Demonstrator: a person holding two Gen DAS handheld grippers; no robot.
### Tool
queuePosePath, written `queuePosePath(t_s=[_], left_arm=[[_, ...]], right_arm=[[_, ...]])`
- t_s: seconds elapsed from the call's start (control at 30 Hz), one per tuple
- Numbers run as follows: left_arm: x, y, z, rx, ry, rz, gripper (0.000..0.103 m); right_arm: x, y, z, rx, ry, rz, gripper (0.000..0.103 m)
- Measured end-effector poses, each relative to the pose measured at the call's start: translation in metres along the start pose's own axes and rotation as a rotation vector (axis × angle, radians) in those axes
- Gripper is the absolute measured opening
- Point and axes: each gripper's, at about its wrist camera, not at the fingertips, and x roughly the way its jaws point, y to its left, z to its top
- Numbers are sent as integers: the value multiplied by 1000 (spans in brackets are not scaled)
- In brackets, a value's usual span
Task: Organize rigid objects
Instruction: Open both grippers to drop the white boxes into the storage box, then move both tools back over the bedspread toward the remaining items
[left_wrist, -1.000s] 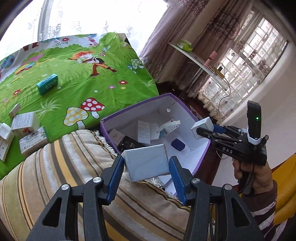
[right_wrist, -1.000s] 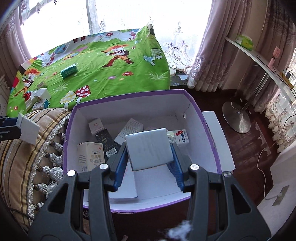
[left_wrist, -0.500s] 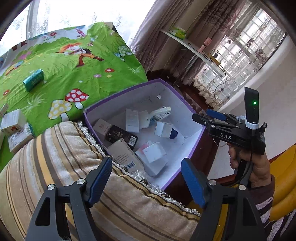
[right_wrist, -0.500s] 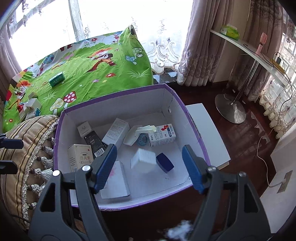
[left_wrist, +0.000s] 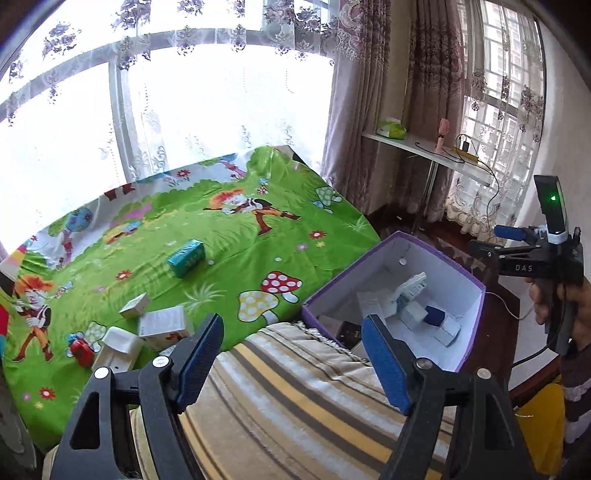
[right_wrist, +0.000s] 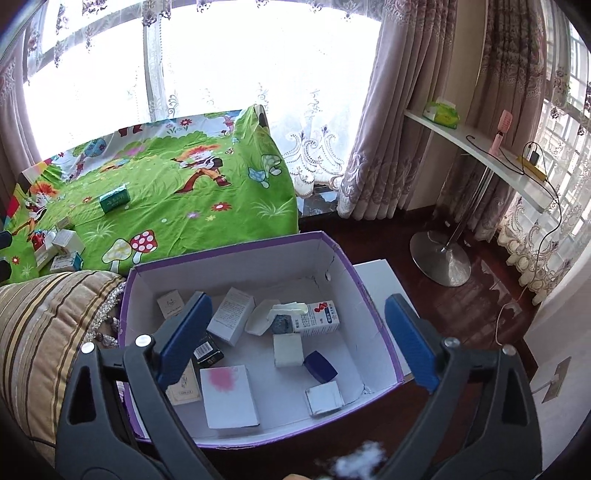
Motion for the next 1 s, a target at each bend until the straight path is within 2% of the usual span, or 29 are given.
queuePosePath(t_s=[0.13, 0.2, 0.33, 0.4, 0.5, 0.8, 0.87, 1.0], left_arm=[[-14, 26, -12, -31, -27, 66, 83], [-19, 38, -19, -57, -15, 107, 83], [-28, 63, -35, -108, 21, 132, 83], [-35, 75, -43, -139, 14, 111, 83], [-39, 96, -53, -200, 41, 136, 83], [-40, 157, -79, -373, 101, 153, 83], [-37, 168, -81, -383, 117, 159, 83], [-22, 183, -77, -335, 159, 142, 83]], right_arm=[[-4, 8, 7, 18, -24, -9, 97], [-6, 13, 10, 29, -32, 24, 97], [-8, 29, 17, 12, -40, 95, 97], [-9, 40, 19, -6, -39, 161, 97], [-7, 62, 20, -45, -21, 234, 97], [-1, 126, 19, -219, 10, 283, 97], [0, 136, 19, -243, 12, 294, 97], [5, 150, 22, -252, 32, 324, 97]])
